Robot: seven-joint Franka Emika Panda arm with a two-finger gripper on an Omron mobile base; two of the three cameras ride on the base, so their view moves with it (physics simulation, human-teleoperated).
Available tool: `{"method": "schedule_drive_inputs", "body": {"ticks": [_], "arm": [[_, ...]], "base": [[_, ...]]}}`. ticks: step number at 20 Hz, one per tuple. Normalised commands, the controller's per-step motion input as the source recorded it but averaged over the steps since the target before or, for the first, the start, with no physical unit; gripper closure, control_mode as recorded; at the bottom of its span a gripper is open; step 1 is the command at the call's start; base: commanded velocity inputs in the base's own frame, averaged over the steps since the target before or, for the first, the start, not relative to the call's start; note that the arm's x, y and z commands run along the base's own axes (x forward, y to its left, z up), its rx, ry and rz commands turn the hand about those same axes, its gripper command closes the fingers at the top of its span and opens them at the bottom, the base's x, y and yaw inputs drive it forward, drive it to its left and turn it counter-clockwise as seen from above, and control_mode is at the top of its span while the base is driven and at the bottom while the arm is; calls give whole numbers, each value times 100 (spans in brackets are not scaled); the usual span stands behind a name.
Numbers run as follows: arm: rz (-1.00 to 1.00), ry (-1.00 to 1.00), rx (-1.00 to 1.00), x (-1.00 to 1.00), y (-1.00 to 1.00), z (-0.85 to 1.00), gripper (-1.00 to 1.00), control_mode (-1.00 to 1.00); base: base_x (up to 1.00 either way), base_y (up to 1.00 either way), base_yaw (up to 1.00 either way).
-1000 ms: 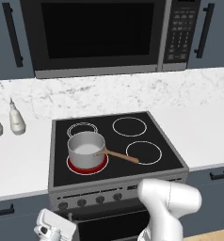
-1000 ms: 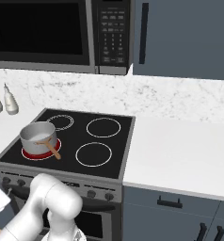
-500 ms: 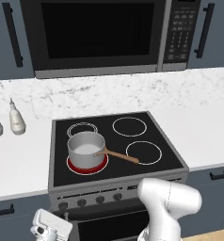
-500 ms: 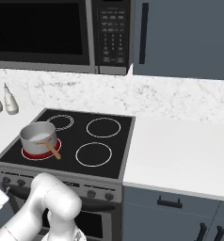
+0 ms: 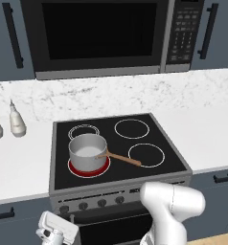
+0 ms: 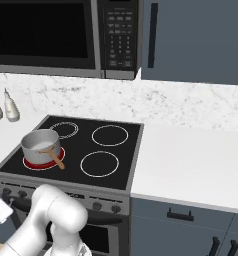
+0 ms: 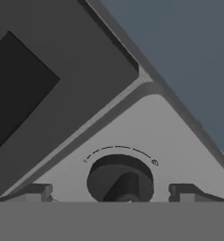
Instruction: Turn off the front left burner of the stove.
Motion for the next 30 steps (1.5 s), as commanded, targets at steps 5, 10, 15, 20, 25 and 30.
{"method": "schedule_drive_inputs", "body": {"ticks": [5,10,15,20,25,30], "arm": [[0,0,0,0,0,0,-100,-100],[0,0,0,3,28,0,-100,-100],[0,0,0,1,8,0,-100,-100],[0,0,0,0,0,0,100,-100],[0,0,8,-1,-3,0,100,-100],[-6,0,27,0,-17,0,100,-100]], "base": [[0,0,0],[0,0,0],[0,0,0],[0,0,0],[0,0,0],[0,0,0]]}}
